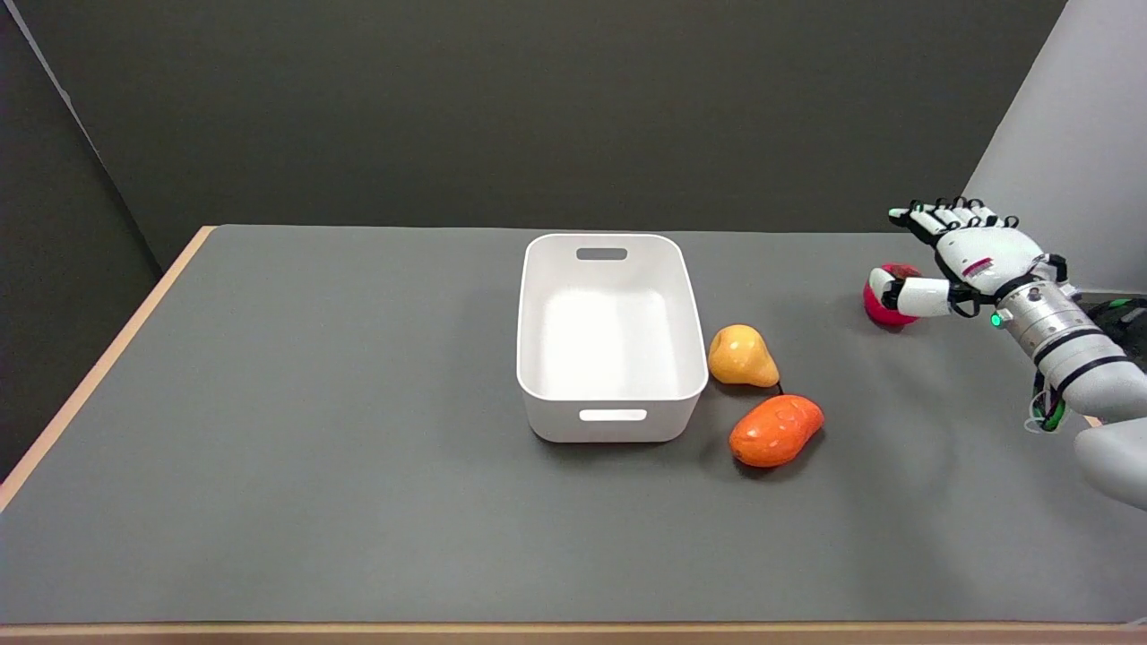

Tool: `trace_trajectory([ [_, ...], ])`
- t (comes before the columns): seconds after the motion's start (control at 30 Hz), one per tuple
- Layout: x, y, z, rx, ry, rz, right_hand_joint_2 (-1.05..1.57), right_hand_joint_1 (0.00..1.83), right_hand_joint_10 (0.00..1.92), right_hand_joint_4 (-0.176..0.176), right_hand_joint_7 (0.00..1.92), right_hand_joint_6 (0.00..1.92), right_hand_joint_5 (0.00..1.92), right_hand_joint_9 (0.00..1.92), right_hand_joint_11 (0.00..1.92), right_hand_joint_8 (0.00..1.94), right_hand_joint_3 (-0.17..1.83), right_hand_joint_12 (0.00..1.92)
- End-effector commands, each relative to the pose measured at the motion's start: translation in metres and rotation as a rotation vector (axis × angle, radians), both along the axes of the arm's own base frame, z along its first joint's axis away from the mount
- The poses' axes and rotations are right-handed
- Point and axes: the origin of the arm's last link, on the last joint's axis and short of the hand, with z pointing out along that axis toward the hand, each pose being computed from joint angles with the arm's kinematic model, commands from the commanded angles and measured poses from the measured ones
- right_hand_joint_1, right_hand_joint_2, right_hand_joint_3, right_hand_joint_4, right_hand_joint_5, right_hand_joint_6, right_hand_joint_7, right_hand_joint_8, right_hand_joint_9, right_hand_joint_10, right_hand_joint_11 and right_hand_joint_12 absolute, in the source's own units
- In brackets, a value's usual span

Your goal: Pick up tomato.

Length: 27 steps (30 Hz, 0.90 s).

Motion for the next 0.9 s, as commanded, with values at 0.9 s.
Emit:
trace_trajectory([
  [0.9,-0.045,-0.045,0.012,-0.104,-0.036,-0.104,0.52,0.15,0.46,0.112,0.12,0.31,0.09,0.07,0.03,0.24,0.97,1.09],
])
